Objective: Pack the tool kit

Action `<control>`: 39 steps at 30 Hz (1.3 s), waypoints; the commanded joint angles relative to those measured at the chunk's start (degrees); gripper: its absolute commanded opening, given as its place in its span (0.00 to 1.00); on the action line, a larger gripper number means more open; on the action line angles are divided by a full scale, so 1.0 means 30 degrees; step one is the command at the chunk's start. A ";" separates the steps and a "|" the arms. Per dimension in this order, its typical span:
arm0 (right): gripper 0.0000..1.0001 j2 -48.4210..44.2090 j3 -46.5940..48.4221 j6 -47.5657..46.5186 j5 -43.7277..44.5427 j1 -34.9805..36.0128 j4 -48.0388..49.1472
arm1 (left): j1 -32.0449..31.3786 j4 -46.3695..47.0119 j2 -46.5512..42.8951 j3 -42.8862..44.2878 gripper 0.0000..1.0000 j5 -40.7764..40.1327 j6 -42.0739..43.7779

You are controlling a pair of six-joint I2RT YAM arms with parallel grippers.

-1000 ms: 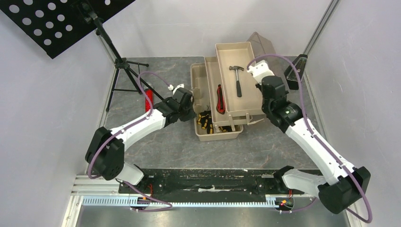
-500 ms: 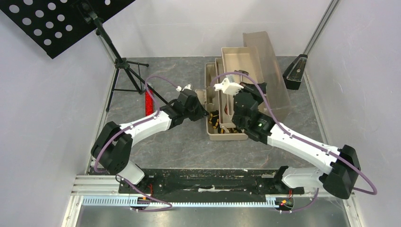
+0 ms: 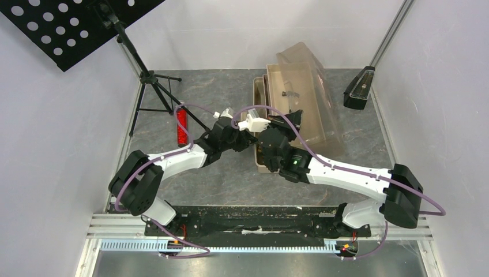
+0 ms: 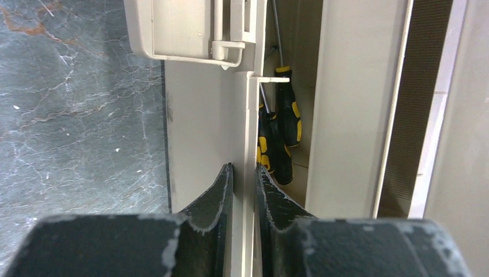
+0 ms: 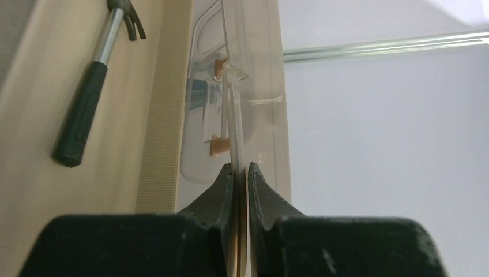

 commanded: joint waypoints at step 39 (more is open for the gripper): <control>0.64 0.1712 0.7622 1.5422 -1.1342 0.2996 -0.7752 | 0.0549 0.6293 -0.1546 -0.4423 0.27 0.1044 -0.4116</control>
